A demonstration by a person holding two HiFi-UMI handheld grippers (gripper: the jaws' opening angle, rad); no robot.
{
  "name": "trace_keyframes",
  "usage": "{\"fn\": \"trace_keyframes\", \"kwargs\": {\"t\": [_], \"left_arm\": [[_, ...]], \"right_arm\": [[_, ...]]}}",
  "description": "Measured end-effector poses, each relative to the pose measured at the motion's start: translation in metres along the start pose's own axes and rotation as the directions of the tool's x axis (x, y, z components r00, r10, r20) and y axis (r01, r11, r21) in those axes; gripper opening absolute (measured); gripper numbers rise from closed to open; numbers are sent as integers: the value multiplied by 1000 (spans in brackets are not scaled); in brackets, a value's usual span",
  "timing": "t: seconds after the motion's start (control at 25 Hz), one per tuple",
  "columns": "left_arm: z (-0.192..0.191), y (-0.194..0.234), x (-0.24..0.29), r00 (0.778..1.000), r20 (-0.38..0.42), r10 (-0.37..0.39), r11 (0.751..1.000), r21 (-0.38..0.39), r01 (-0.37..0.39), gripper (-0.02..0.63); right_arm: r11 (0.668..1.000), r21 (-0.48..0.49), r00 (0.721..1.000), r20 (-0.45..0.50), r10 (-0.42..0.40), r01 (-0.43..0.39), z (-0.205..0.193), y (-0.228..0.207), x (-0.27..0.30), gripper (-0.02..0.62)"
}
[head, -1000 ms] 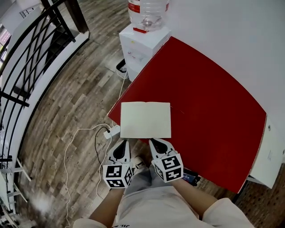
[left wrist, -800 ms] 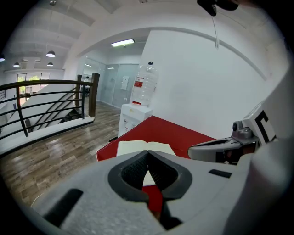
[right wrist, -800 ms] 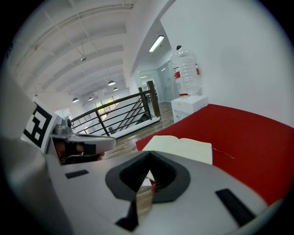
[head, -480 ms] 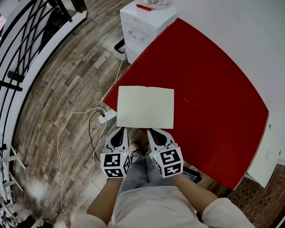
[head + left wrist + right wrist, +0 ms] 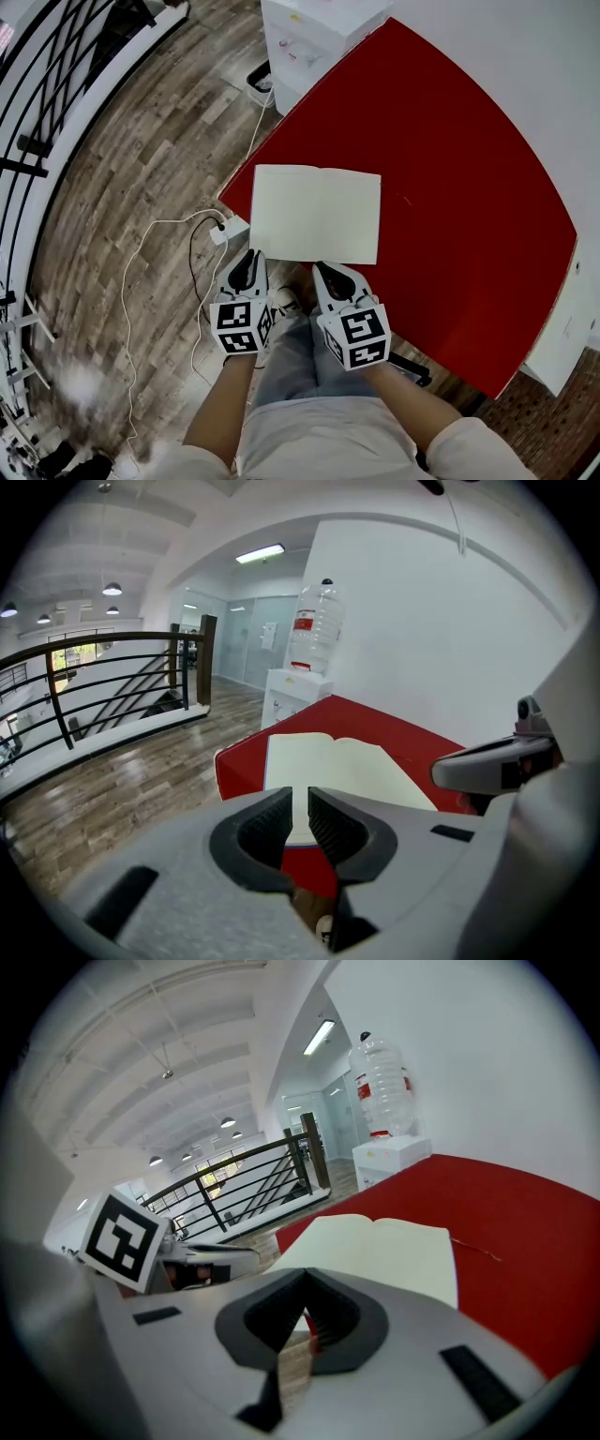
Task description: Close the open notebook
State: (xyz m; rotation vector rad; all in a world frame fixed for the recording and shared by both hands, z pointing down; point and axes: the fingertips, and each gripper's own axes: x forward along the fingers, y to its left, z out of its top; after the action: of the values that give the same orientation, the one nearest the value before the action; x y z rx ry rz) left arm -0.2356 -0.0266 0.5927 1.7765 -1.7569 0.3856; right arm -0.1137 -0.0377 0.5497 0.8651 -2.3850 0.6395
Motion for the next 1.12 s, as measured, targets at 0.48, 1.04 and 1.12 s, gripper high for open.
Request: {"fn": "trace_keyframes", "kwargs": {"t": [0.48, 1.04, 1.12], "left_arm": [[-50, 27, 24, 994, -98, -55, 967, -251, 29, 158], [-51, 29, 30, 992, -43, -122, 889, -450, 90, 32], [-52, 30, 30, 992, -48, -113, 896, -437, 81, 27]], "right_arm": [[1000, 14, 999, -36, 20, -19, -21, 4, 4, 5], [999, 22, 999, -45, 29, -28, -26, 6, 10, 5], [999, 21, 999, -43, 30, -29, -25, 7, 11, 5]]}}
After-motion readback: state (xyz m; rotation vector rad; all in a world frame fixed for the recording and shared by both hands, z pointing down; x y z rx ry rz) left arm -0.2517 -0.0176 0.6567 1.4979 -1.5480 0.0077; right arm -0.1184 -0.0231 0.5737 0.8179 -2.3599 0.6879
